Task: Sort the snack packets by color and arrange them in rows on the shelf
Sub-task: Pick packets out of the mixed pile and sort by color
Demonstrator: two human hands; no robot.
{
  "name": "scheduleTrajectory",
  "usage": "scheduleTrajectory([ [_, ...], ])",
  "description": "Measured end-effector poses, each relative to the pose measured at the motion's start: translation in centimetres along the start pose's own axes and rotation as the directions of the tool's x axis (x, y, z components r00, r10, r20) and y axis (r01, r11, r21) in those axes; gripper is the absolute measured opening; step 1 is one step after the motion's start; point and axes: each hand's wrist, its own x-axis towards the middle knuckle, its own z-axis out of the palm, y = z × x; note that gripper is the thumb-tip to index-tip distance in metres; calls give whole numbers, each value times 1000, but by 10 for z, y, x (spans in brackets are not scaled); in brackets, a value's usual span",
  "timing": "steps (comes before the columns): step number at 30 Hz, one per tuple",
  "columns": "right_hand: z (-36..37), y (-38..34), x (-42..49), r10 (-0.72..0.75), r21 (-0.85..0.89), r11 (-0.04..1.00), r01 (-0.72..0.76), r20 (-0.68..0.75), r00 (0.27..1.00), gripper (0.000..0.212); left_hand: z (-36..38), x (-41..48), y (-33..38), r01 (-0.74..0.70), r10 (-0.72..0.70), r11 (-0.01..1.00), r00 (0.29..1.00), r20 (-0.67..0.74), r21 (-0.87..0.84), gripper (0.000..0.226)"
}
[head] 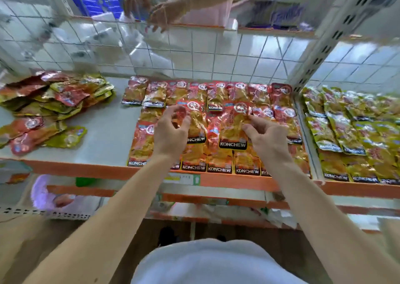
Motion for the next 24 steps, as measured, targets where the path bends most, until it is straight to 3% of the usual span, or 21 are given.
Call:
scheduleTrajectory([
  [6,31,-9,9,-89,-196,978,69,-96,991,42,-10,33,-15,-190,179,972,979,94,134,40],
  [12,44,-8,23,-109,-274,960,63,-158,981,40,-5,48,-22,-322,301,937,941,157,132,46],
  [16,35,-19,45,-117,-271,961,60,-199,973,45,-6,71,-14,-267,257,963,954,154,41,45],
  [24,41,-16,49,-116,-350,933,84,-73,991,45,4,72,-13,-247,232,968,951,207,52,43],
])
